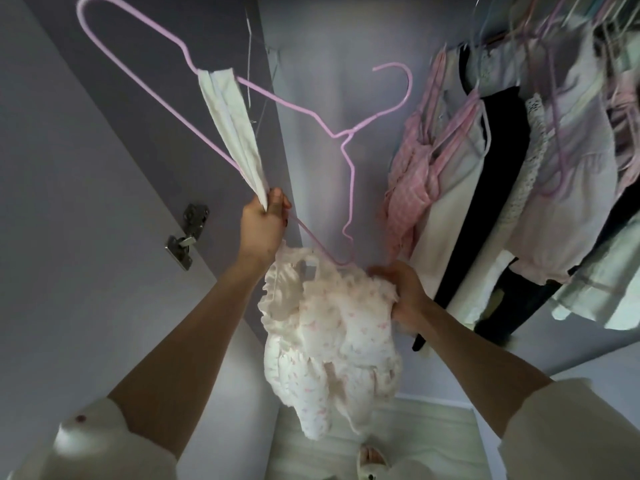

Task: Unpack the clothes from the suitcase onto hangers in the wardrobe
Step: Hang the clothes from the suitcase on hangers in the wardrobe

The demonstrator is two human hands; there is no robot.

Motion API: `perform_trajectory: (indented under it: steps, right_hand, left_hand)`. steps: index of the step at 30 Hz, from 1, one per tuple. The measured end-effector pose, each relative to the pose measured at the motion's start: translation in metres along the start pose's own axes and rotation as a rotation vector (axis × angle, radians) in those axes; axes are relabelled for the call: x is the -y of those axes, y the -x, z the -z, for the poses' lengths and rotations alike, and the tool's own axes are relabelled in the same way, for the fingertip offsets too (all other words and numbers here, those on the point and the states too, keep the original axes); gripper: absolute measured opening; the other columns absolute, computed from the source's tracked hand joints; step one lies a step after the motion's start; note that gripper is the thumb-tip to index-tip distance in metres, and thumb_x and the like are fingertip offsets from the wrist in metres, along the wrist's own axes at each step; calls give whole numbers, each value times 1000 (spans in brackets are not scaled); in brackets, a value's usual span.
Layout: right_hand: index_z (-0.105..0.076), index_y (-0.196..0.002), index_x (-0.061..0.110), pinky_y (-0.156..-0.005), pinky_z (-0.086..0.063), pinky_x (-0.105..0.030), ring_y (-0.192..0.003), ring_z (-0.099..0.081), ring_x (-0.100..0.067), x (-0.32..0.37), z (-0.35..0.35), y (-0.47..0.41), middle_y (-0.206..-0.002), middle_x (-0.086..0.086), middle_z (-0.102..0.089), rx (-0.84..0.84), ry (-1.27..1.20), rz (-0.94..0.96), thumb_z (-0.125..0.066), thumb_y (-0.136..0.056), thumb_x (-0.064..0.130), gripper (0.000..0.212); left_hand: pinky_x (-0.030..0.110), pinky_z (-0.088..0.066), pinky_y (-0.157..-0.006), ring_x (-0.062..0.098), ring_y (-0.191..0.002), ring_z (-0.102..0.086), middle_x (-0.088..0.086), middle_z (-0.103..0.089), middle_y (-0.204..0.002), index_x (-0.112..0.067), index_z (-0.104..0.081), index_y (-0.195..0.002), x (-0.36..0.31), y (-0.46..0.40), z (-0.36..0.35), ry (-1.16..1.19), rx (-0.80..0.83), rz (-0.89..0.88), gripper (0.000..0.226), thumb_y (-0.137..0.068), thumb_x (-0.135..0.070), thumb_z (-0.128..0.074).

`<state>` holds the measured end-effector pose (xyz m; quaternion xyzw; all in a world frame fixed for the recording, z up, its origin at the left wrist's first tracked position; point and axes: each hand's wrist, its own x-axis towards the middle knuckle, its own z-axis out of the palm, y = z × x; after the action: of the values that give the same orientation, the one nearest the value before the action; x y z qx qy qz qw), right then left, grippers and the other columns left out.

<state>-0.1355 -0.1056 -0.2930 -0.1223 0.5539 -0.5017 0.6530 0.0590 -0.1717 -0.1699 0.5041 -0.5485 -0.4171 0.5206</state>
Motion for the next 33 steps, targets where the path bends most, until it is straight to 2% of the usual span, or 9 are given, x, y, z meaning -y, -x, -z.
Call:
perform_trajectory:
  steps: [3,6,9,11,14,20,26,29,33]
  right_hand:
    - [-58,-86,16,-63,-40,-26,-69,-54,-19,-7,-1,-12,-83,-9,-51,42,229,-89,-56,-74,44,30]
    - [-61,-109,15,-90,-49,-35,-99,-60,-22,-17,-13,14,-108,-5,-63,66,738,-247,-75,-57,64,73]
    - [-62,-96,12,-76,-51,-27,-85,-60,-17,-23,-19,25,-93,-5,-63,75,1009,-168,-60,-87,32,22]
    - [-63,-102,14,-90,-50,-36,-96,-61,-22,-26,-19,21,-104,-9,-65,89,957,-47,-55,-89,24,18]
    - [-61,-84,15,-69,-46,-32,-73,-52,-15,-19,-23,20,-74,-2,-60,63,731,153,-55,-87,10,8]
    - [-56,-44,12,-58,-45,-27,-46,-55,-15,15,-24,22,-45,-3,-55,180,-23,89,-41,-87,6,46]
    - [-63,-87,9,-49,-44,-18,-40,-48,-8,54,-28,23,-47,4,-50,164,21,292,-50,-75,13,18]
    - [-48,-63,6,-56,-36,-27,-44,-44,-16,78,-36,32,-46,-3,-46,219,143,352,-46,-71,14,11]
    - [-48,-59,8,-50,-39,-22,-49,-51,-13,103,-36,44,-60,-11,-49,-65,586,500,-57,-77,10,20]
  left_hand:
    - [13,-36,-46,0,-38,-39,1,-40,-56,-14,-48,-65,-3,-1,1,14,-7,-1,37,-100,-17,-39]
    - [13,-36,-47,-1,-39,-40,1,-40,-57,-14,-49,-65,-4,-1,3,28,-8,4,37,-100,-18,-39]
    - [13,-36,-48,-1,-40,-41,1,-42,-56,-14,-50,-64,0,1,3,26,-2,22,37,-100,-19,-40]
    - [14,-36,-49,-1,-40,-41,0,-42,-55,-14,-50,-64,2,2,5,36,2,40,37,-99,-19,-41]
    - [16,-36,-51,-1,-40,-40,1,-41,-55,-14,-50,-64,6,4,8,36,8,48,37,-100,-18,-40]
    - [21,-34,-52,0,-38,-39,-12,-45,-42,-15,-51,-63,17,6,14,95,-34,111,38,-100,-18,-40]
    - [11,-36,-44,0,-37,-41,-2,-44,-50,-12,-50,-66,7,7,11,136,-19,90,36,-100,-18,-39]
    - [11,-37,-44,0,-37,-41,3,-41,-54,-12,-49,-66,-2,4,5,165,-18,83,36,-100,-18,-39]
    - [12,-38,-47,2,-37,-41,-9,-44,-41,-14,-51,-63,-7,-3,-1,183,-16,87,39,-100,-20,-40]
